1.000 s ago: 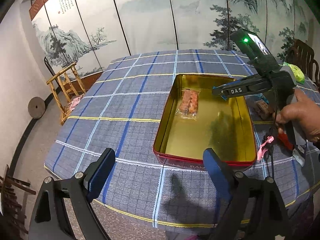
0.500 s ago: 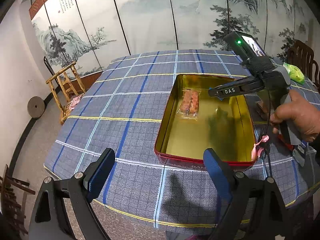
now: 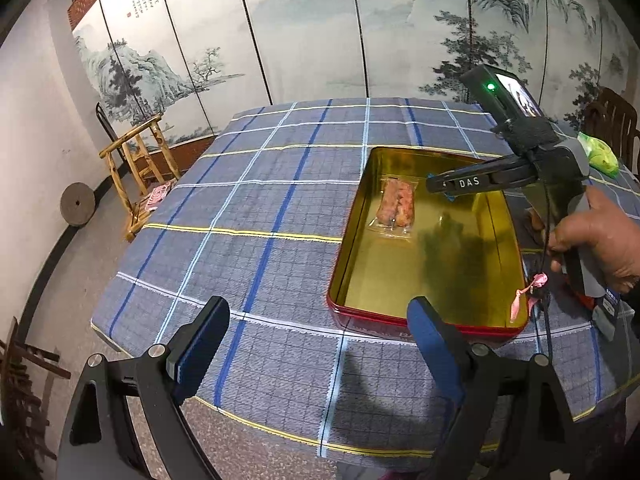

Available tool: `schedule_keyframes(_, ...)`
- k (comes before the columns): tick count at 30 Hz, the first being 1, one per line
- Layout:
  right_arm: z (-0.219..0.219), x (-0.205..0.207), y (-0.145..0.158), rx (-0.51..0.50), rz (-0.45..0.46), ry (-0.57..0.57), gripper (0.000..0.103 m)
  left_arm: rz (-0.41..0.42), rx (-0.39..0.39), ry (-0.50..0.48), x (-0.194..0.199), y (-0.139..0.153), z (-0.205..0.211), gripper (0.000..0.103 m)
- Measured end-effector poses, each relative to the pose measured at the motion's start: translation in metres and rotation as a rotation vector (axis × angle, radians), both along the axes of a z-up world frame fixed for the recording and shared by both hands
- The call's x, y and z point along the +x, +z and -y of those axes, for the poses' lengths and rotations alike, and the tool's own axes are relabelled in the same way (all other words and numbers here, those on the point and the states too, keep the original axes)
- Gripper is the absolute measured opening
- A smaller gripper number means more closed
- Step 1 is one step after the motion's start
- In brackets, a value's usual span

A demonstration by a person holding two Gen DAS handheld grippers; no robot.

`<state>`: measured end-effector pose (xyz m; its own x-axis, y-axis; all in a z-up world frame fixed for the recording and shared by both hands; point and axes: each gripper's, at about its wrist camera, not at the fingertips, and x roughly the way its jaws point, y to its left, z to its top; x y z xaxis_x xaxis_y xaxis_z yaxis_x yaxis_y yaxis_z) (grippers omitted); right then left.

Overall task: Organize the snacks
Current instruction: 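Lower the blue candy into the tin with the right gripper and release, then move the left gripper back to the snack pile and grasp the yellow-wrapped cake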

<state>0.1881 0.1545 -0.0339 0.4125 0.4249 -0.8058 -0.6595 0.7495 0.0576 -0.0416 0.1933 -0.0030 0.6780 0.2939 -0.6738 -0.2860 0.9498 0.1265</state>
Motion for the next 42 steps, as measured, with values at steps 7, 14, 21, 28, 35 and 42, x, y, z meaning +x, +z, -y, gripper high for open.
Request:
schedule_keyframes(7,-0.002,0.002,0.000,-0.004,0.004,-0.006,0.042,-0.002,-0.005,0.013,-0.001,-0.001,-0.005,0.089)
schedule_keyframes(14,-0.004,0.004,0.000,-0.007,0.011,-0.014,0.043,-0.008,-0.013,0.022,-0.001,-0.002,-0.009,0.089)
schedule_keyframes(21,-0.005,0.006,0.002,0.006,0.017,-0.022,0.045,-0.014,-0.019,0.032,-0.002,-0.001,-0.011,0.089)
schedule_keyframes(28,-0.006,0.004,0.006,0.021,0.024,-0.025,0.047,-0.023,-0.032,0.043,-0.001,-0.001,-0.015,0.089)
schedule_keyframes(35,-0.004,-0.001,0.015,0.048,0.038,-0.027,0.048,-0.029,-0.032,0.046,0.000,0.000,-0.015,0.089)
schedule_keyframes(42,0.005,-0.025,0.043,0.140,0.061,-0.016,0.050,-0.029,-0.020,0.044,-0.001,0.004,-0.009,0.089)
